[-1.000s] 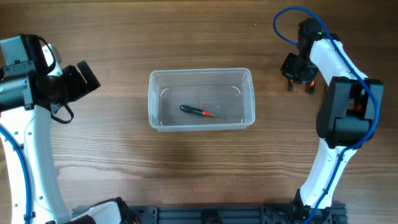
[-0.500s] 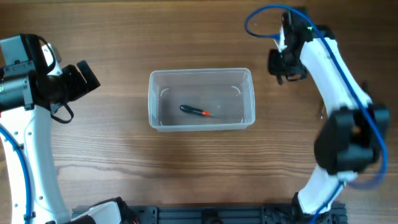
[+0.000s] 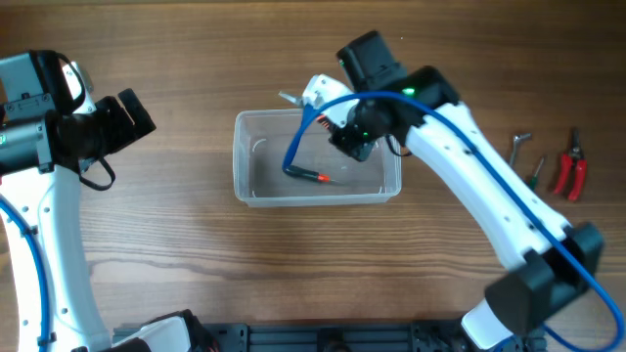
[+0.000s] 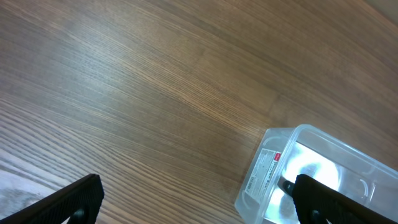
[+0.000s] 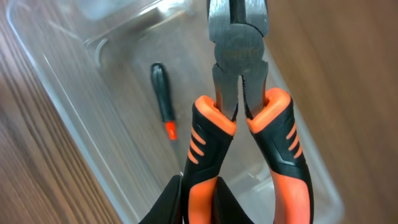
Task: Pack container
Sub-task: 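Place the pliers into the container and open the right gripper, then grasp the silver socket wrench with the right gripper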
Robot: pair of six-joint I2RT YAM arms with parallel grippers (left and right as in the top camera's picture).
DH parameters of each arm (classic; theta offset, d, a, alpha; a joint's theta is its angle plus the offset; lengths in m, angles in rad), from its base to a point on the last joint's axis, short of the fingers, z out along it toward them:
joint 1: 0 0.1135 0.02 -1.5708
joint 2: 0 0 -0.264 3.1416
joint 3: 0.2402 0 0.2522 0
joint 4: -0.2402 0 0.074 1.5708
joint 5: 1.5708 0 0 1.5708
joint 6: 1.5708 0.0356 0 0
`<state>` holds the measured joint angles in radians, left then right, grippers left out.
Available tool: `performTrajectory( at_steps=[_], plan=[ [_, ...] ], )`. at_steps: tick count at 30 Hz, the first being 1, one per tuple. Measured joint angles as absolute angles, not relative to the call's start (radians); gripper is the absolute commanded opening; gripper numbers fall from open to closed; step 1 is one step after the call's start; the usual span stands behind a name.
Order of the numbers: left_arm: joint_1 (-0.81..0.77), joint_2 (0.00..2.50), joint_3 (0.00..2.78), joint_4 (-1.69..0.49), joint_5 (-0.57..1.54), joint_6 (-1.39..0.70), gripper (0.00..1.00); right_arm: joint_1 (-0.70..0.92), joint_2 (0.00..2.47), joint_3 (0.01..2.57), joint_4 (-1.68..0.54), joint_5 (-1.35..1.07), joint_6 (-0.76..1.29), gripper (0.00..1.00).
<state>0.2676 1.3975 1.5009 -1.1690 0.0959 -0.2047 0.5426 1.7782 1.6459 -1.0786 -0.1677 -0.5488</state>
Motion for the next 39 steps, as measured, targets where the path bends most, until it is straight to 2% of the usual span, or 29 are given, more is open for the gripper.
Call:
performTrajectory(
  at_steps=[8,9,10,11,16,20,21,22,24,25,28,31,35,39],
  plan=[
    [0.268,1.398,1.501,-1.166,0.096,-0.204,1.0,0.542,2.069,1.624,-1.009,-0.203,-0.582,0.07],
    [0.268,1.398,1.501,-1.166,0.096,-0.204,1.0,0.542,2.102,1.622,-1.009,-0.203,-0.582,0.13],
    [0.268,1.398,1.501,-1.166,0.096,-0.204,1.0,0.542,2.122,1.621,-1.009,-0.203,-0.582,0.27],
    [0.268,1.398,1.501,-1.166,0.095,-0.204,1.0,0.542,2.143,1.617,-1.01,-0.203,-0.583,0.36],
    [0.268,1.398,1.501,-1.166,0.094,-0.204,1.0,0.542,2.149,1.612,-1.024,-0.209,-0.562,0.45],
    [0.268,1.398,1.501,-1.166,0.092,-0.204,1.0,0.542,2.125,1.637,-1.131,-0.204,-0.497,0.51],
    [0.268,1.398,1.501,-1.166,0.092,-0.204,1.0,0.542,2.078,1.66,-1.152,-0.183,-0.455,0.56],
    [0.268,1.398,1.501,-1.166,0.092,-0.204,1.0,0.54,2.049,1.67,-1.153,-0.168,-0.433,0.67],
    [0.268,1.398,1.501,-1.166,0.091,-0.204,1.0,0.528,1.922,1.692,-1.136,-0.114,-0.36,0.96],
    [0.268,1.398,1.501,-1.166,0.088,-0.204,1.0,0.512,1.853,1.706,-1.118,-0.093,-0.324,1.0],
    [0.268,1.398,1.501,-1.166,0.08,-0.204,1.0,0.371,1.62,1.755,-1.05,-0.043,-0.168,1.0],
    [0.268,1.398,1.501,-1.166,0.078,-0.204,1.0,0.128,1.522,1.771,-1.069,-0.019,-0.015,1.0],
    [0.268,1.398,1.501,-1.166,0.076,-0.204,1.0,-0.174,1.584,1.755,-1.143,0.009,0.167,1.0],
    [0.268,1.398,1.501,-1.166,0.076,-0.204,1.0,-0.307,1.701,1.714,-1.156,0.012,0.221,1.0]
  ],
)
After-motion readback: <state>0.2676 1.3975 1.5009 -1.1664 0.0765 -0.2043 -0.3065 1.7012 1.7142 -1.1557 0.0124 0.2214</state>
